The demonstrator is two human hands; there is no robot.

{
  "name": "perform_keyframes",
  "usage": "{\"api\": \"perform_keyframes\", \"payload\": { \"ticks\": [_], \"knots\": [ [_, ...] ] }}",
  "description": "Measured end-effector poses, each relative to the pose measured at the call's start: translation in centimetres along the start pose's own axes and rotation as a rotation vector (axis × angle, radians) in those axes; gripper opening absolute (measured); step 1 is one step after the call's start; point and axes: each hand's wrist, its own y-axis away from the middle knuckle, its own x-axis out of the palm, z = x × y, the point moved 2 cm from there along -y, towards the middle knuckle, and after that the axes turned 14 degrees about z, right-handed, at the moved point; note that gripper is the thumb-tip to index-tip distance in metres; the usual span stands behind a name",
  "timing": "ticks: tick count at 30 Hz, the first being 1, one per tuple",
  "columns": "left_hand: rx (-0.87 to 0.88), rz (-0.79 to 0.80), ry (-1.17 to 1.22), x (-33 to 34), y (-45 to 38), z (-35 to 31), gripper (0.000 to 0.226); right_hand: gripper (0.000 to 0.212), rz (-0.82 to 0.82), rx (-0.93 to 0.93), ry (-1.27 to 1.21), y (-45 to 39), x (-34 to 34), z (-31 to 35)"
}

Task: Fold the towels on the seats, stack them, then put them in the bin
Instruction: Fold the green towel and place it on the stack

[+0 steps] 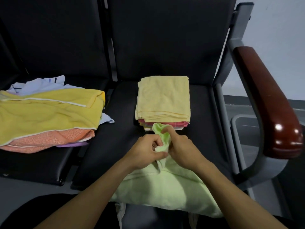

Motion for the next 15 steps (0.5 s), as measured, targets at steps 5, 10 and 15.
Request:
{"api": "perform_keyframes", "payload": {
  "ticks": [5,10,15],
  "knots": [
    [0.036,0.187,-0.103,0.9,0.3,-0.4,0.032,0.043,0.027,0.11,0.208,0.0,0.1,-0.6],
    [0.022,0.244,-0.202,0.1,0.8,-0.2,0.024,0.049,-0.131,0.207,0.273,-0.1,-1.4,-1.6],
    [-0.118,0.069,-0.33,-2.5,0.8,1.9,0.035,0.033,-0.168,0.273,0.291,0.4,-2.5,-3.4]
  ]
}}
